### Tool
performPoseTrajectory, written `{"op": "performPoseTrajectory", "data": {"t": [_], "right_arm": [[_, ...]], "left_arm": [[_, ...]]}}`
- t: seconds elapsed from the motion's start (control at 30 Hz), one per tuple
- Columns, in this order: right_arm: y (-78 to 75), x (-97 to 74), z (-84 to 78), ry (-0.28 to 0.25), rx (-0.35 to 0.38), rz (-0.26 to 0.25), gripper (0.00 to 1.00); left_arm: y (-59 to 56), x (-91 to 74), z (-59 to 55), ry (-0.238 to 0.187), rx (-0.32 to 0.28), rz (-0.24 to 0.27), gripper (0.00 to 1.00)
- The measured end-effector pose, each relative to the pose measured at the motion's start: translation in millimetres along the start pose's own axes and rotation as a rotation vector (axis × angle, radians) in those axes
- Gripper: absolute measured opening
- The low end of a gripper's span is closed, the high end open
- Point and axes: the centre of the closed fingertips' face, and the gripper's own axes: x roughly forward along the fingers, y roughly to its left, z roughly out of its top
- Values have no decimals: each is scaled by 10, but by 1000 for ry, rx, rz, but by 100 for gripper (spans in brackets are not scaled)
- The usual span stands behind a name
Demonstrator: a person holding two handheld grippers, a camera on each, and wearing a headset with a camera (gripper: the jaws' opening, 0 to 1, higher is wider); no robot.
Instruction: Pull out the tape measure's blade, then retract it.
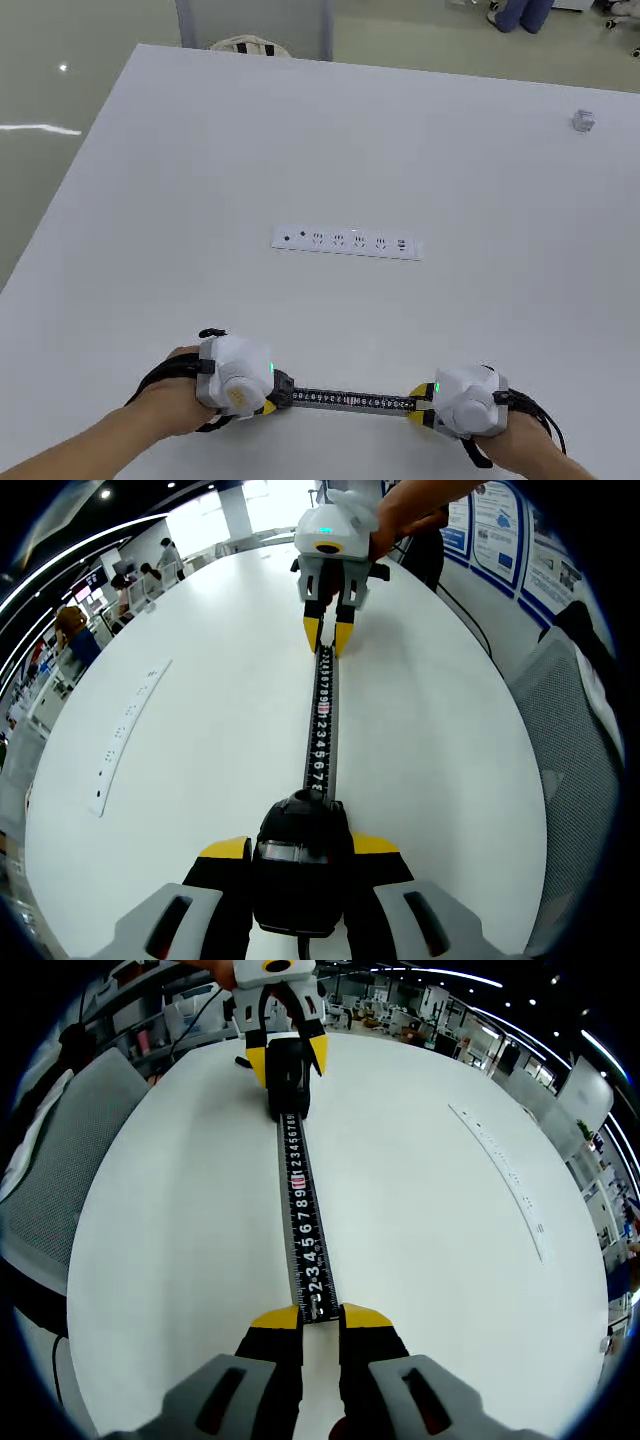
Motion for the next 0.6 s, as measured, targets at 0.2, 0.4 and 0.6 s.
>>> {"op": "performPoseTrajectory", "data": {"t": [0.2, 0.4, 0.6], "right_arm": [[-3, -1, -22, 2, 2, -1, 12], [-19, -25, -96, 2, 13, -4, 12], [-29, -66, -156, 3, 19, -9, 12]], "left_arm": [[0, 3, -4, 0, 0, 1, 32], [1, 0, 0, 2, -2, 3, 32], [3, 5, -2, 3, -5, 4, 32]]}}
